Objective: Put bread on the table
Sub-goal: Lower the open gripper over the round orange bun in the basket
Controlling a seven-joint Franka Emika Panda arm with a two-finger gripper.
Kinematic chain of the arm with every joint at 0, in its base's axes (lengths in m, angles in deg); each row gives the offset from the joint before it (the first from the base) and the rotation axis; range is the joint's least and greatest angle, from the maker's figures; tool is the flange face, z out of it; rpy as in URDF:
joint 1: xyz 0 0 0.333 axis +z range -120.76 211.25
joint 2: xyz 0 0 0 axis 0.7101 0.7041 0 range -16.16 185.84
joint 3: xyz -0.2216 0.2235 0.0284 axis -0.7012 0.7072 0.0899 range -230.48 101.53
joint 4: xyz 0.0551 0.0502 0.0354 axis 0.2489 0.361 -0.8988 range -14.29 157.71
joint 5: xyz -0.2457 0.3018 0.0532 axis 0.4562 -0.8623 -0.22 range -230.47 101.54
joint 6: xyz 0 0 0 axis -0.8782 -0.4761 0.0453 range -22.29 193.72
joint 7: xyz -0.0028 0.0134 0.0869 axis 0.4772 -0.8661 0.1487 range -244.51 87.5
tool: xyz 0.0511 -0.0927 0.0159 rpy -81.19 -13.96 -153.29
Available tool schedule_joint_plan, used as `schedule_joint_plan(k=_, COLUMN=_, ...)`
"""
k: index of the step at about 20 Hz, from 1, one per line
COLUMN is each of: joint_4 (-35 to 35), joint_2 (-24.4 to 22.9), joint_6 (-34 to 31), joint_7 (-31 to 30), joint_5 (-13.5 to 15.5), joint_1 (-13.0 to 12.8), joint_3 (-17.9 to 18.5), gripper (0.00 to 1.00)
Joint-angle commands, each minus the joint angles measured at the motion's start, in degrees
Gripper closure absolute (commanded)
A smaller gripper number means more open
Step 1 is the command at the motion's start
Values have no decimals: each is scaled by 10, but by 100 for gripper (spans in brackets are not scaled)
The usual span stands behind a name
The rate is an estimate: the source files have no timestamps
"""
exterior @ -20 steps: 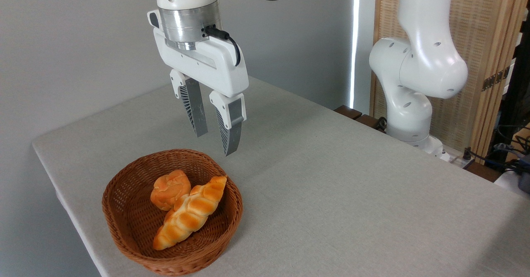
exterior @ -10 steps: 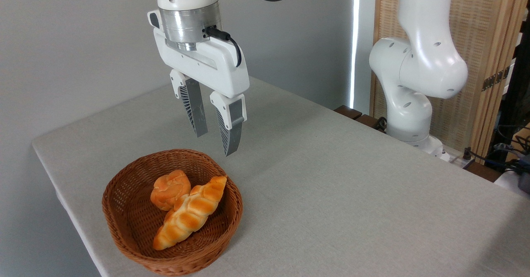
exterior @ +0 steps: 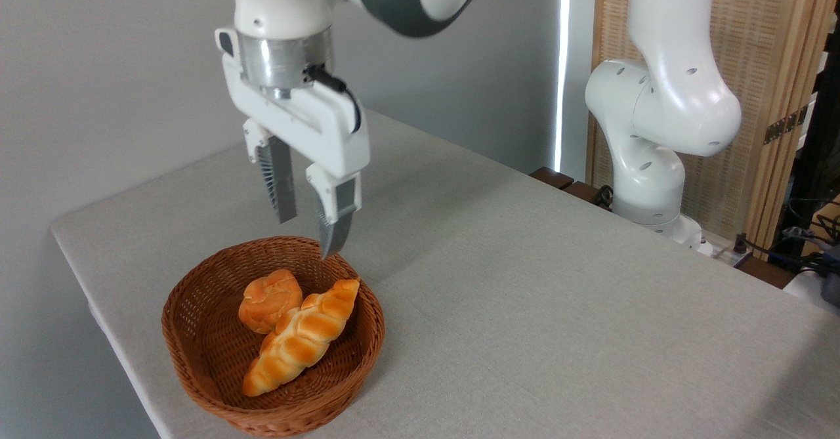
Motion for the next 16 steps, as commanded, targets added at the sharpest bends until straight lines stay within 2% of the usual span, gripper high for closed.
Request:
schedule_joint_plan(k=1, joint_4=5, joint_2=19, joint_6=49, joint_7=6, joint_5=33, joint_1=-4, joint_3=-5, gripper=0)
schedule_joint_plan(k=5, joint_4=6, joint_2=43, joint_6=93, joint_7=6, joint_5=43, joint_1=-4, joint_3=-27, gripper=0)
schedule_joint_plan(k=16, joint_4=12, joint_2=86, joint_6=128, joint_7=12, joint_5=40, joint_1=-4, joint_3=-64, gripper=0)
